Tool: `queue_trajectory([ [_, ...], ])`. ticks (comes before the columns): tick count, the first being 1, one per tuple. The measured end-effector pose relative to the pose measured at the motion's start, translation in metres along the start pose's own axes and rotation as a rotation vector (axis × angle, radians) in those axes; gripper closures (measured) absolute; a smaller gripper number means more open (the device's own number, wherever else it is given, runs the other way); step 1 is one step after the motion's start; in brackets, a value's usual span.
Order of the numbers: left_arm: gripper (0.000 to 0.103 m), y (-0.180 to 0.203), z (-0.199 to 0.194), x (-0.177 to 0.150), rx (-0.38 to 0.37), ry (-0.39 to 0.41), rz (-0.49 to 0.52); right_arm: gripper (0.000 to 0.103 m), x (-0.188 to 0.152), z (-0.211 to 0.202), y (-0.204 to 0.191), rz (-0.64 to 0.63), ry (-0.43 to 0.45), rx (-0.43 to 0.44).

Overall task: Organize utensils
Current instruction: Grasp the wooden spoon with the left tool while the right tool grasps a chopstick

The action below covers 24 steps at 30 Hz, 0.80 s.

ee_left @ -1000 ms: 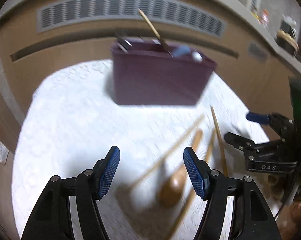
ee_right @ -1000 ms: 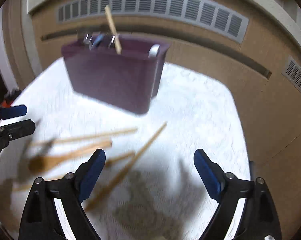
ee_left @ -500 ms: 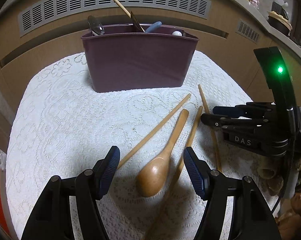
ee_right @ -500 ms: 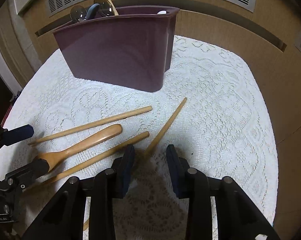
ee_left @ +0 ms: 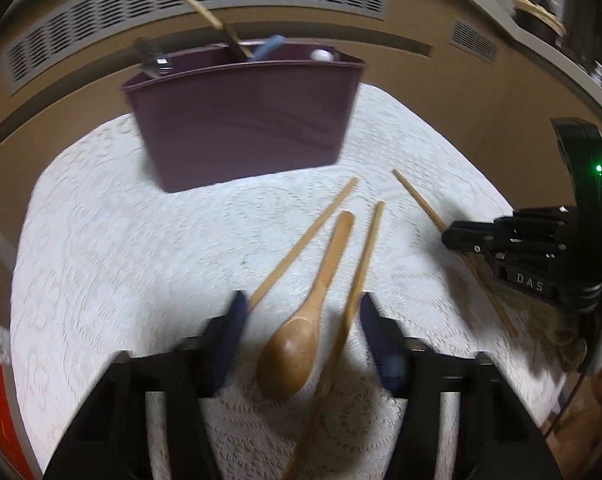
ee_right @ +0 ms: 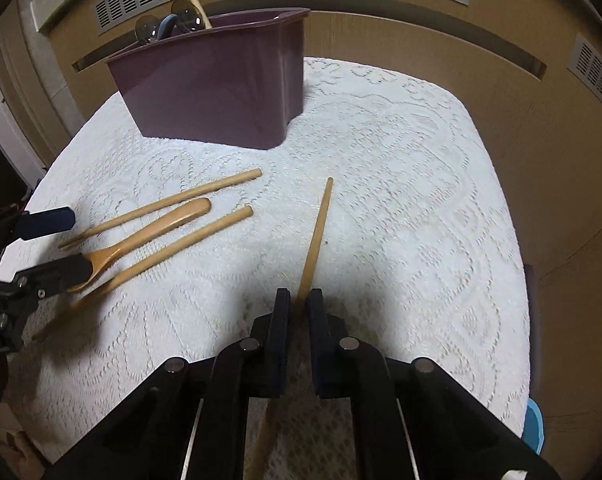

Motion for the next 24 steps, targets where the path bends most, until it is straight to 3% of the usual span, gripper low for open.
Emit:
queue_trajectory([
  [6, 0.07, 0.003, 0.015, 0.015, -0.072, -0.091, 0.041, 0.095, -0.004, -0.001, 0.0, 0.027, 0.011, 0.036],
  [13, 0.076, 0.013, 0.053, 0.027, -0.009, -0.224, 0.149, 0.095, -0.007, -0.006, -0.002, 0.035, 0.023, 0.06],
  [16, 0.076, 0.021, 0.061, 0.033, 0.019, -0.24, 0.196, 0.095, -0.009, -0.008, 0.0, 0.038, 0.029, 0.065],
  [24, 0.077, 0.016, 0.067, 0.04, -0.034, -0.283, 0.136, 0.094, 0.006, -0.004, 0.0, 0.055, 0.038, 0.076],
])
Point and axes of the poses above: each gripper's, at about its wrist camera, not at the fingertips, and z roughly the way its jaws point, y to its right, x to its top, the point moved 6 cm from there along z, roughly the way its jaws point, and after that the axes turned 7 degrees about -x, right-handed, at the moved point
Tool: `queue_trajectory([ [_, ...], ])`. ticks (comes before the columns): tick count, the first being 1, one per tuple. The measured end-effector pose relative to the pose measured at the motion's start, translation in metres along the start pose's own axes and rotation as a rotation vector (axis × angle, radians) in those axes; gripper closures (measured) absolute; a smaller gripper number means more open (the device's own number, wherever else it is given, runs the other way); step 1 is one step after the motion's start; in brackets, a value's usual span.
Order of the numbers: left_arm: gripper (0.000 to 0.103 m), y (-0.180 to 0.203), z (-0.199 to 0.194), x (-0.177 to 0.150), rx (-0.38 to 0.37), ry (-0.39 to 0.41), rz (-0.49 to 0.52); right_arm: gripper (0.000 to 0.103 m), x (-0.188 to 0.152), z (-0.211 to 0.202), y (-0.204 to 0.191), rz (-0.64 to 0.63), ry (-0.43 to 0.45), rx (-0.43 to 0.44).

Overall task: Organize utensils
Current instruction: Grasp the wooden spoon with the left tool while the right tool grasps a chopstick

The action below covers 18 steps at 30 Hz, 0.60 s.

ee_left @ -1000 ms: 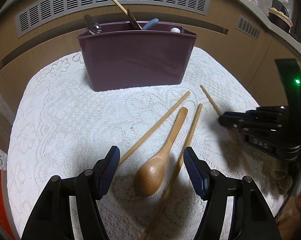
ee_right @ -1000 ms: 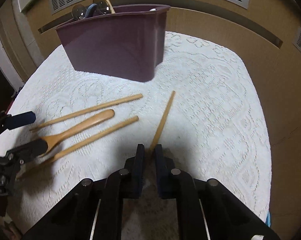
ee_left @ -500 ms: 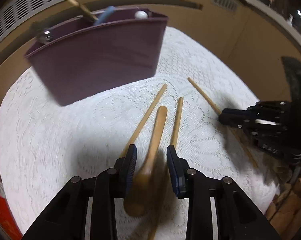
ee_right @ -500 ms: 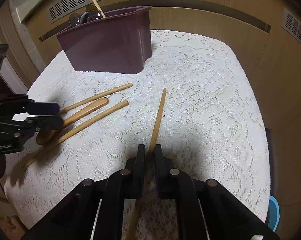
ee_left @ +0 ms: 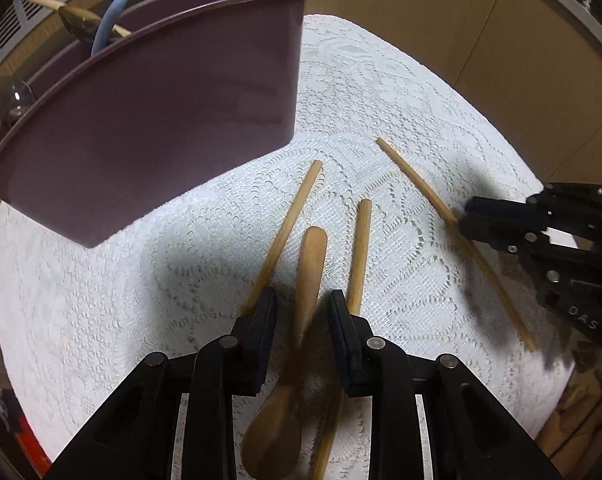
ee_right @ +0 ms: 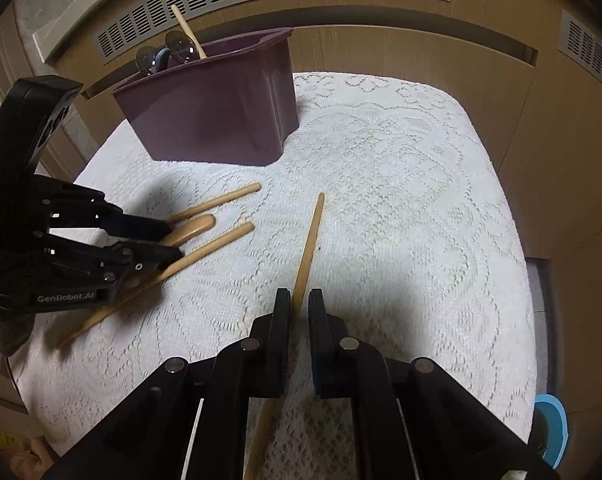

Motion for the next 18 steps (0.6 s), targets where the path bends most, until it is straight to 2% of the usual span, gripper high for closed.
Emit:
queue_trajectory([
  [4, 0.077, 0.003, -0.001, -0.003, 0.041, 0.044, 0.01, 0.09, 0.007, 0.018, -0.008, -0.014, -0.046, -0.014],
  [9, 0.089, 0.007, -0.009, -0.016, 0.081, 0.151, -0.039, 0.093, 0.01, 0.02, -0.013, -0.038, -0.037, -0.045],
  [14, 0.092, 0.012, -0.025, -0.034, 0.045, 0.251, -0.115, 0.097, 0.002, 0.007, -0.013, -0.011, -0.05, 0.004],
  [18, 0.092, 0.011, -0.046, -0.042, 0.045, 0.314, -0.144, 0.097, 0.002, -0.02, -0.016, 0.019, -0.003, 0.033],
])
Point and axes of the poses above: each gripper's, at about its wrist camera, not at the fingertips, and z roughly the way its jaws point, y to its right, x to its top, the point moved 6 cm from there along z, roughly the way its jaws point, and after that the axes turned 7 degrees about -x, right-handed, at the moved point
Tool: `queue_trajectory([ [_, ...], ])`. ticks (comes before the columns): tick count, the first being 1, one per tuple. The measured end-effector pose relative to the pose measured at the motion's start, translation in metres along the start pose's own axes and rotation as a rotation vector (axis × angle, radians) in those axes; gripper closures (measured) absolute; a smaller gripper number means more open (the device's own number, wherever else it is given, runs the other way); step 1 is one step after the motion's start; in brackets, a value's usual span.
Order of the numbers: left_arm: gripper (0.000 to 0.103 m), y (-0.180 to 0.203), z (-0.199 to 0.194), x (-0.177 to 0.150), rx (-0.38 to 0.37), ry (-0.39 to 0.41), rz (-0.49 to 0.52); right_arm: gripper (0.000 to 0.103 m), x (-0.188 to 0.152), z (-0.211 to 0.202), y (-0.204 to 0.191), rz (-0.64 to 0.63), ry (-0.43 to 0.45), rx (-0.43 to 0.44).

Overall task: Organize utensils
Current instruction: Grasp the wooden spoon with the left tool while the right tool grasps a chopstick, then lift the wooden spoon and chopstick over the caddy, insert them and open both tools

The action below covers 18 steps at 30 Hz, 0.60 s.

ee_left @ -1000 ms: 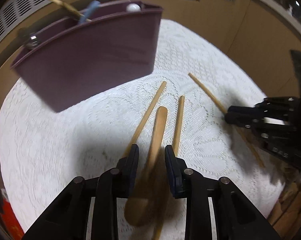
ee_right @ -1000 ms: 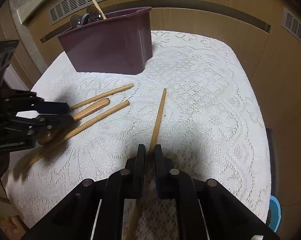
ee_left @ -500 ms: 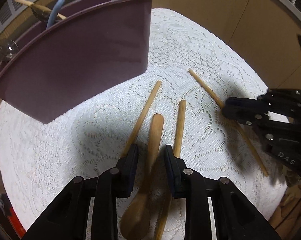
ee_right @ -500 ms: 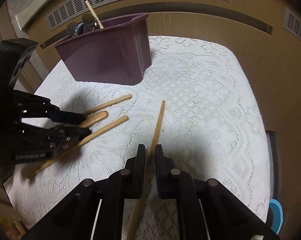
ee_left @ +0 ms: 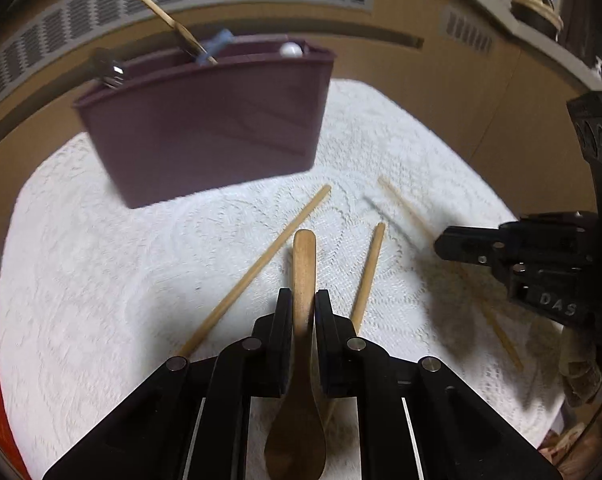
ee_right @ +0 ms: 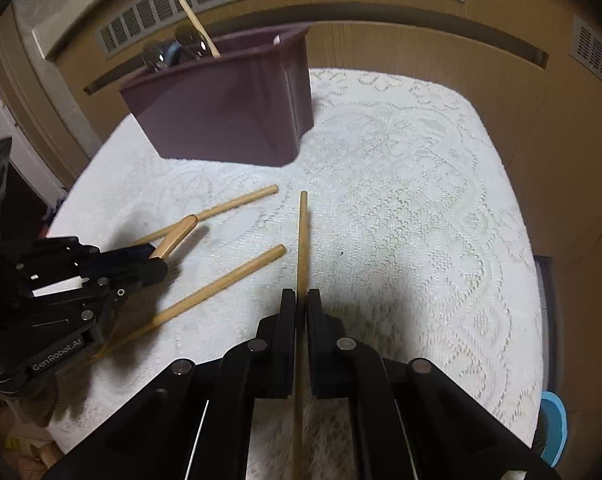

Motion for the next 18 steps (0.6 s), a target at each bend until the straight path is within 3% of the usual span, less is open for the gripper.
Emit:
queue_trajectory([
  [8, 0.092, -0.007, -0.071, -0.004, -0.06, 0.174, -0.113, 0.097, 0.001, -0.051, -0.023, -0.037, 0.102, 0.046],
  [11, 0.092, -0.009, -0.088, -0.008, -0.056, 0.206, -0.138, 0.097, 0.0, -0.043, -0.019, -0.061, 0.084, 0.008],
  [18, 0.092, -0.007, -0.11, -0.014, -0.052, 0.25, -0.135, 0.083, -0.006, 0.007, -0.009, -0.058, -0.025, -0.039],
])
Point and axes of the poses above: each gripper's, at about its wrist camera, not at the fingertips, and z roughly the way its jaws point, y to its right, x to its top, the point moved 6 cm from there along z, roughly the way its jaws point, and after that the axes turned 7 degrees about -x, right-handed, at the moved point
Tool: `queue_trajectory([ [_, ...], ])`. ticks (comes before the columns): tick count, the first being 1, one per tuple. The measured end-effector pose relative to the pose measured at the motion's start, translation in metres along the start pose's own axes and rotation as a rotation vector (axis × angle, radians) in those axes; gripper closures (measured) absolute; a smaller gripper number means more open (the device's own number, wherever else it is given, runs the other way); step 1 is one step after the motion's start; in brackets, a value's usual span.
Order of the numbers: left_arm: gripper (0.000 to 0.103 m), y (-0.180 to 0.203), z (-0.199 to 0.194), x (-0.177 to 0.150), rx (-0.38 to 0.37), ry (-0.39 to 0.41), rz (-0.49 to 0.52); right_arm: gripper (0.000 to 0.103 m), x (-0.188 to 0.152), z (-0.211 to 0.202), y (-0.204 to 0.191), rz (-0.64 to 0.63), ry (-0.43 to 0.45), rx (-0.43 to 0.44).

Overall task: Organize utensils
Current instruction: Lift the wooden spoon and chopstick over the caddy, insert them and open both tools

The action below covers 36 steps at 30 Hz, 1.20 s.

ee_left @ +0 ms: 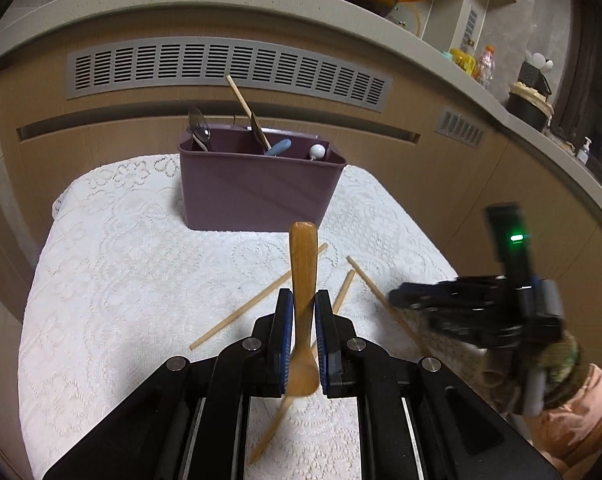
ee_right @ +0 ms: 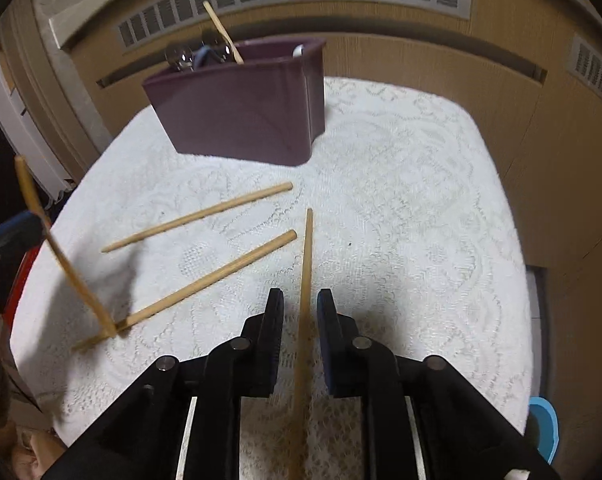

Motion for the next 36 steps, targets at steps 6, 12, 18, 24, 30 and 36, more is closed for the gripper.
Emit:
queue_trajectory([
  [6, 0.092, -0.003, 0.003, -0.002, -0.005, -0.001, -0.019, 0.077, 0.0, 0.023, -0.006, -0.048, -0.039, -0.049],
  [12, 0.092, -0.003, 0.003, -0.003, -0.004, -0.004, -0.026, 0.097, -0.008, 0.004, -0.016, -0.066, -0.028, 0.002],
  [18, 0.092, 0.002, -0.005, -0.004, -0.002, 0.007, -0.018, 0.097, -0.004, -0.055, -0.015, 0.0, 0.099, 0.081],
  [24, 0.092, 0.01, -0.015, 0.0, -0.006, 0.035, -0.009, 0.097, 0.002, -0.094, -0.021, -0.007, 0.207, 0.101],
  [30, 0.092, 0.018, -0.025, 0.011, -0.016, 0.071, -0.002, 0.097, 0.009, -0.114, -0.024, 0.008, 0.267, 0.14],
  [36, 0.092, 0.025, -0.051, 0.068, -0.034, 0.162, 0.039, 0.097, 0.058, -0.162, -0.024, -0.011, 0.405, 0.155],
])
Point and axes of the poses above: each gripper's, at about its wrist camera, not at the fingertips, and z roughly the way its jaws point, y to its right, x to its top, the point moved 6 cm from there along z, roughly the way its jaws point, and after that the axes turned 7 degrees about -x, right-handed, at the moved point
